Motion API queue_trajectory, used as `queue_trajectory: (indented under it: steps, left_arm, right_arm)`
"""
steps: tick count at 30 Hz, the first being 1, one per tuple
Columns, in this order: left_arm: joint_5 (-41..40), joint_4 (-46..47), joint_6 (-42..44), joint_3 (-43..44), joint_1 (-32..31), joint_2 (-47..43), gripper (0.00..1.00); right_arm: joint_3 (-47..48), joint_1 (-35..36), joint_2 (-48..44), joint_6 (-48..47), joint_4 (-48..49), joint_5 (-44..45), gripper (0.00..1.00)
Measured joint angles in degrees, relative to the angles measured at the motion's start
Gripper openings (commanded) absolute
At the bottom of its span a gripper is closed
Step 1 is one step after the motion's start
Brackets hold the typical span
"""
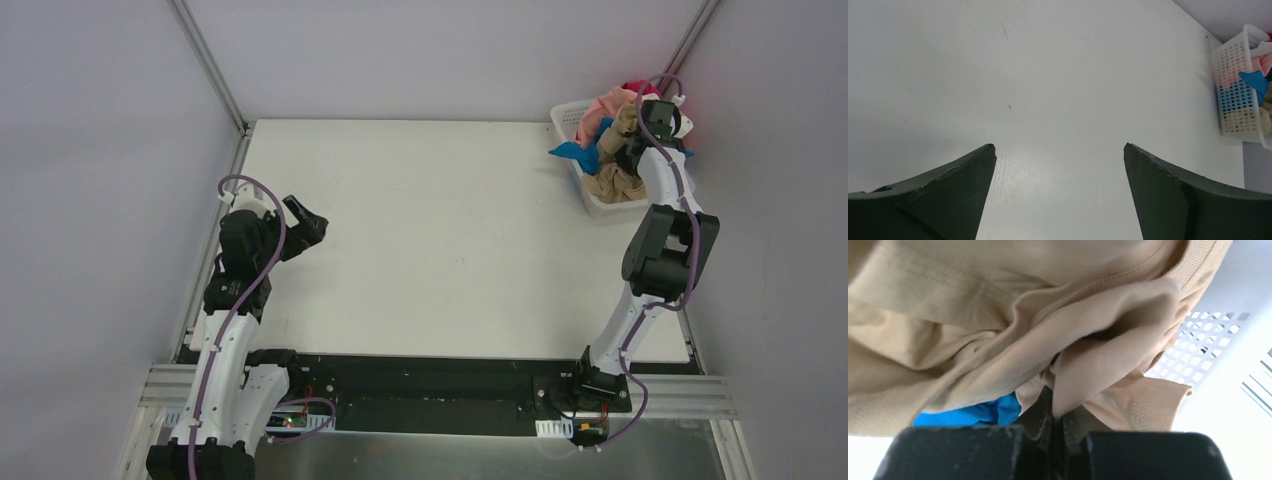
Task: Fold and stack the t-shirts
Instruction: Grab crumpled tshirt from bin with the right arm, then move the tshirt to the center of the board
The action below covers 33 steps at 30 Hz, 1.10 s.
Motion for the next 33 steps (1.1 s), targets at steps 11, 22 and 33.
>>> queue_trajectory:
  steps: [11,22,33]
  left_arm:
    - [0.09,0.00,-0.04,-0.11,0.00,-4.44,1.00]
    - [1.55,0.02,-0.48,-0.72,0.00,-9.03,1.00]
    - [1.03,-0.04,-2.86,-1.81,0.00,-12.63,1.00]
  right_arm:
    - [5.01,-0.11,-10.34,-0.72,-4.79,-3.19,0.00]
    - [13.88,0.22,-34.32,3.65,4.98,-16.61,0.00]
    - [18.25,25.49,-32.83,10.10,7.02,-42.10,0.00]
